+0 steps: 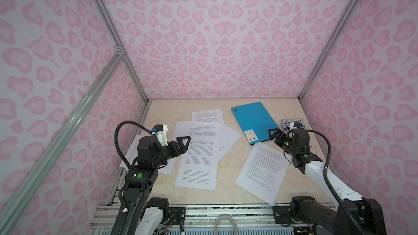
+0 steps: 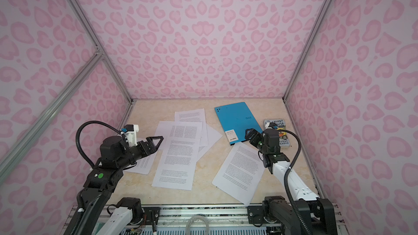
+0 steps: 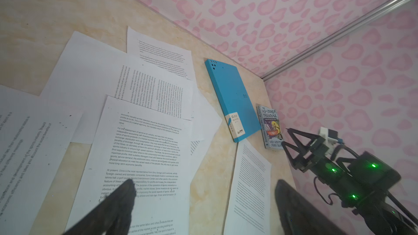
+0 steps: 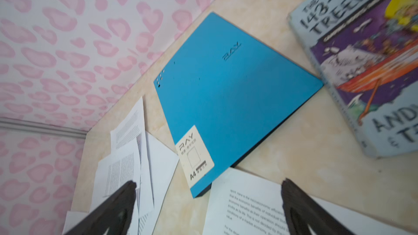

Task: Put the files into the folder
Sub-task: 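Move the right gripper to the blue folder's near edge while the left rises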

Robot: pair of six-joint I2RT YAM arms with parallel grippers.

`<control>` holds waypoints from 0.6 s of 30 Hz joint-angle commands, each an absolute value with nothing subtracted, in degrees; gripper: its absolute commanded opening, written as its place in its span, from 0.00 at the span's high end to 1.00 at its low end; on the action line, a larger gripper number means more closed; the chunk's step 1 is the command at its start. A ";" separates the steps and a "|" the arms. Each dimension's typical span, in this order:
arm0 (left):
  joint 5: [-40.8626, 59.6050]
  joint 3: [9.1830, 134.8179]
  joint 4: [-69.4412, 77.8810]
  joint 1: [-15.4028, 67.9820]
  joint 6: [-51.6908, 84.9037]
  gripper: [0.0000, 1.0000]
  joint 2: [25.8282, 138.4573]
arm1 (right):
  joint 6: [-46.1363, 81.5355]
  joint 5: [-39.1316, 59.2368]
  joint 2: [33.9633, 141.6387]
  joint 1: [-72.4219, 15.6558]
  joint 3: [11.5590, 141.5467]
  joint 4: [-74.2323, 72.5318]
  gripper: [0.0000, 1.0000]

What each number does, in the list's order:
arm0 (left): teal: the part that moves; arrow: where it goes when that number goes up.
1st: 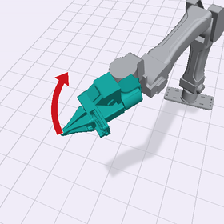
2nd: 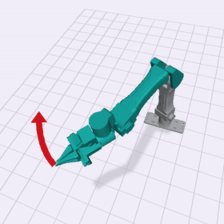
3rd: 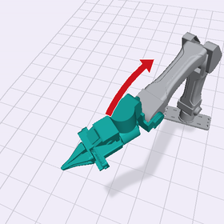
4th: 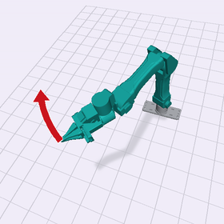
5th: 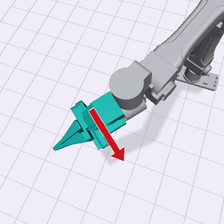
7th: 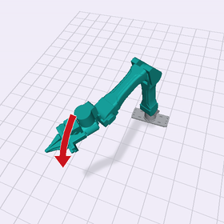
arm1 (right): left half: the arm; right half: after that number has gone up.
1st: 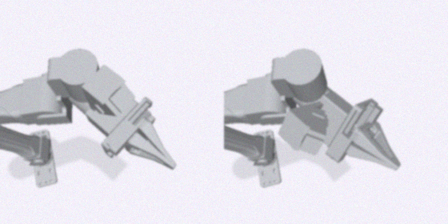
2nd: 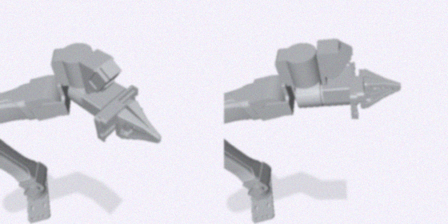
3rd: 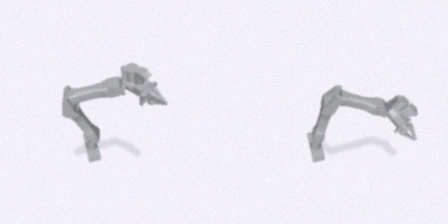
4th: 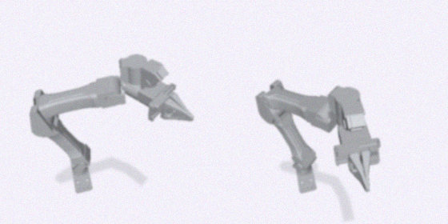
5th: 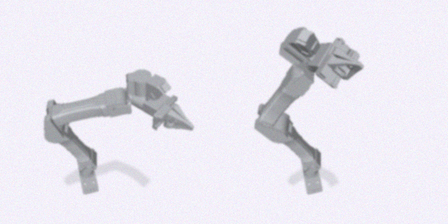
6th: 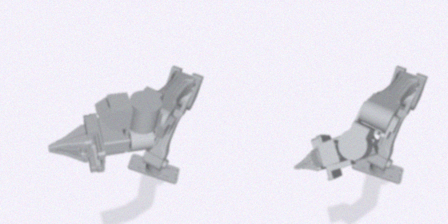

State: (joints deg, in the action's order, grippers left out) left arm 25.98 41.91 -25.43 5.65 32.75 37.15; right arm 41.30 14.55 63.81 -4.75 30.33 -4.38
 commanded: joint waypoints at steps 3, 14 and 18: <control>28.33 44.08 -30.91 5.62 26.41 0.03 34.04 | 44.05 12.63 66.23 -10.20 26.51 -3.97 0.00; 27.08 42.62 -31.45 5.58 25.06 0.03 35.12 | 42.35 16.73 80.58 -11.28 27.85 -13.25 0.00; 26.07 42.36 -31.43 5.62 25.07 0.03 33.94 | 41.22 17.65 85.86 -11.25 30.44 -14.86 0.00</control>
State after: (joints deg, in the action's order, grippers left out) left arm 26.65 42.54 -31.22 5.65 25.71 34.41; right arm 42.22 16.32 83.42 -11.25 29.39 -13.63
